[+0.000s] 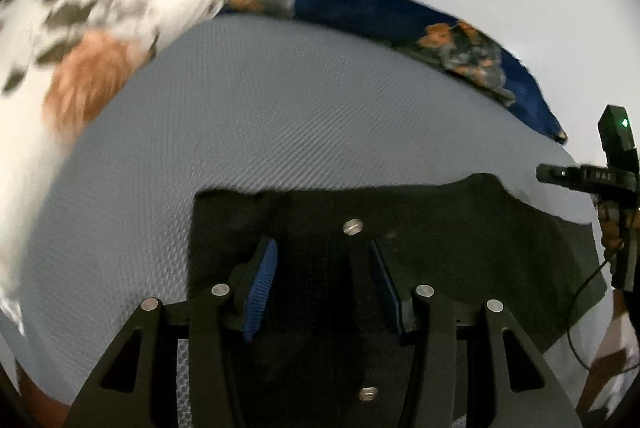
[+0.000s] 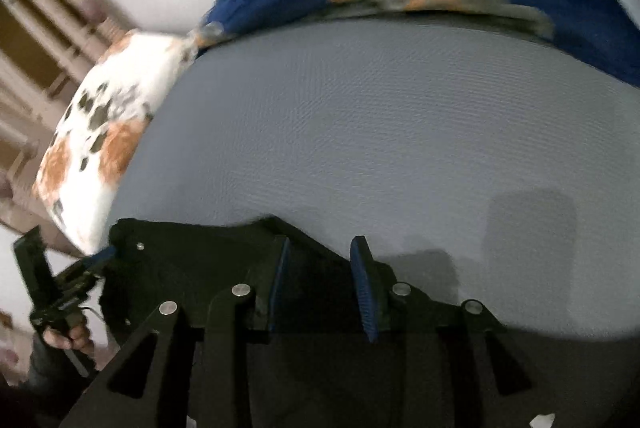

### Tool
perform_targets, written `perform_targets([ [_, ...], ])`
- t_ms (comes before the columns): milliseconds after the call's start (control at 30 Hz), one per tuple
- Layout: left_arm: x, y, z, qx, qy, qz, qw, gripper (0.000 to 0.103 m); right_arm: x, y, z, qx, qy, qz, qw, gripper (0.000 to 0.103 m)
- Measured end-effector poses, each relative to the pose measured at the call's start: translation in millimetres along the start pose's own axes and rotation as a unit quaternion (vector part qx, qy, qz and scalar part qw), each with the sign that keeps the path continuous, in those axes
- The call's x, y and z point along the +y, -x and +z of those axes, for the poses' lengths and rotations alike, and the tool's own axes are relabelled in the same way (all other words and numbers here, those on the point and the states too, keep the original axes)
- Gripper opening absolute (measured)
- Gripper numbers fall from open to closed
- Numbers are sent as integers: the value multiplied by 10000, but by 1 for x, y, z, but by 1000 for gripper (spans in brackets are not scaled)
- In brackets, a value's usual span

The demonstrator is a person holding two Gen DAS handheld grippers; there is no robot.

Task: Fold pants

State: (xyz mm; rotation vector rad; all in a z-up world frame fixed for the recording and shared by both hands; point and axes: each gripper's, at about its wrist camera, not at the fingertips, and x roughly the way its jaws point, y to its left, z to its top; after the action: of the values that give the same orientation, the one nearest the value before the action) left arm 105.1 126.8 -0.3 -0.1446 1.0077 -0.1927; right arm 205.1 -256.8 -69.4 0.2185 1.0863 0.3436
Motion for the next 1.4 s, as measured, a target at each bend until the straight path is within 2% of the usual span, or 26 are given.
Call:
perform_targets([
  [67, -17, 5, 6, -82, -262, -133, 9995, 49, -17, 14, -16, -109, -93, -349, 9993, 30],
  [233, -84, -16, 27, 17, -980, -843, 9916, 49, -59, 30, -48, -179, -640, -640, 9957, 30],
  [333, -116, -46, 38, 198, -1194, -1175, 9857, 49, -71, 34, -58, -221, -690, -985, 9925, 30],
  [467, -149, -85, 49, 526, -1234, -1390, 9812, 49, -77, 36, -65, -335, -578, -1339, 9887, 30],
  [600, -174, -113, 58, 636, -1372, -1324, 9796, 49, -83, 31, -70, -383, -569, -1435, 9873, 30],
  [700, -181, -134, 57, 790, -1375, -1095, 9813, 49, -91, 18, -69, -328, -550, -1692, 9835, 28],
  [767, -178, -144, 56, 855, -1383, -850, 9830, 49, -101, 18, -70, -453, -661, -1609, 9837, 28],
  [867, -175, -153, 59, 865, -1357, -670, 9847, 49, -114, 22, -69, -535, -798, -1569, 9829, 24],
  [967, -174, -156, 63, 910, -1270, -680, 9854, 49, -122, 26, -69, -543, -878, -1536, 9827, 24],
  [1000, -175, -155, 63, 917, -1290, -666, 9852, 49, -122, 28, -69, -536, -889, -1548, 9825, 24],
  [1033, -175, -153, 65, 907, -1293, -663, 9852, 49, -123, 33, -69, -566, -935, -1562, 9817, 30],
  [1067, -175, -151, 67, 882, -1263, -666, 9858, 49, -124, 39, -71, -642, -984, -1608, 9800, 32],
  [1167, -168, -129, 66, 678, -1123, -700, 9889, 49, -131, 59, -83, -768, -1065, -1717, 9763, 32],
  [1233, -164, -111, 62, 501, -1219, -580, 9896, 49, -138, 69, -92, -795, -1142, -1821, 9734, 32],
  [1300, -159, -95, 55, 443, -1333, -491, 9889, 49, -148, 77, -107, -766, -1255, -1917, 9704, 32],
  [1400, -142, -76, 40, 506, -1177, -447, 9908, 49, -162, 88, -131, -741, -1446, -2067, 9648, 32],
])
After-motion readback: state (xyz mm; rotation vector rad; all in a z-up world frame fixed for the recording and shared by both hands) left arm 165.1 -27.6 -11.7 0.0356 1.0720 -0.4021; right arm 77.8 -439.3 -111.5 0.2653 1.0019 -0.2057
